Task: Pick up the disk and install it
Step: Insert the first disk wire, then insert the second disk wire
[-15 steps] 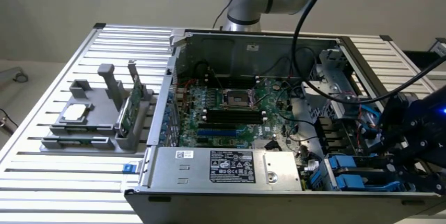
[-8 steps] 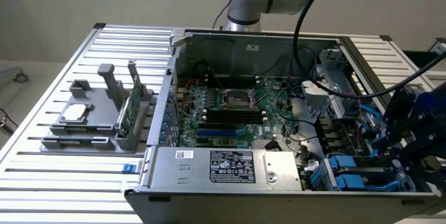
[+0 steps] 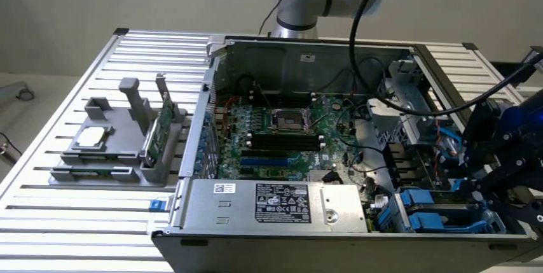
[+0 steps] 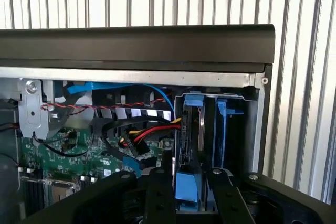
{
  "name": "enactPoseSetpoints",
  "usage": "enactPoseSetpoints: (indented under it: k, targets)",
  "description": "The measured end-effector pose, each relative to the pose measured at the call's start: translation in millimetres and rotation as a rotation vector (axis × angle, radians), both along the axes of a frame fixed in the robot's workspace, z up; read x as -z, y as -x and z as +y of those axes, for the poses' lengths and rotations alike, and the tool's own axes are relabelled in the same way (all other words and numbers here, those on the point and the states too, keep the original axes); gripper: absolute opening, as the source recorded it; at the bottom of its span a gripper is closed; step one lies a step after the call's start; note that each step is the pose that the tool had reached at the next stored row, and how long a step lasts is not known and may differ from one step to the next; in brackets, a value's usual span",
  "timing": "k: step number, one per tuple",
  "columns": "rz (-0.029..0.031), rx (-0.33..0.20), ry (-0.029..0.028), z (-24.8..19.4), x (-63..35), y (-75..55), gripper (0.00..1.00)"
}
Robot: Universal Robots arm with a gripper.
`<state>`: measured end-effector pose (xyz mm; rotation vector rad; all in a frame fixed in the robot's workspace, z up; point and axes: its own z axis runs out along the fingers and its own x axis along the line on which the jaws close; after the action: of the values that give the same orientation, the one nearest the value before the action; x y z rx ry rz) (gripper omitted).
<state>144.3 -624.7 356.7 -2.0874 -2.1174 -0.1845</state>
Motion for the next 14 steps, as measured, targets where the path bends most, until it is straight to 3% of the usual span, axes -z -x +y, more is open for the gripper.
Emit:
enactPoseSetpoints:
  k: [5, 14]
  targets:
    - [0.0, 0.0, 0.0, -0.4, -1.5, 14.5, 0.31]
    - [0.0, 0.0, -0.0001, -0.4, -1.6, 15.6, 0.31]
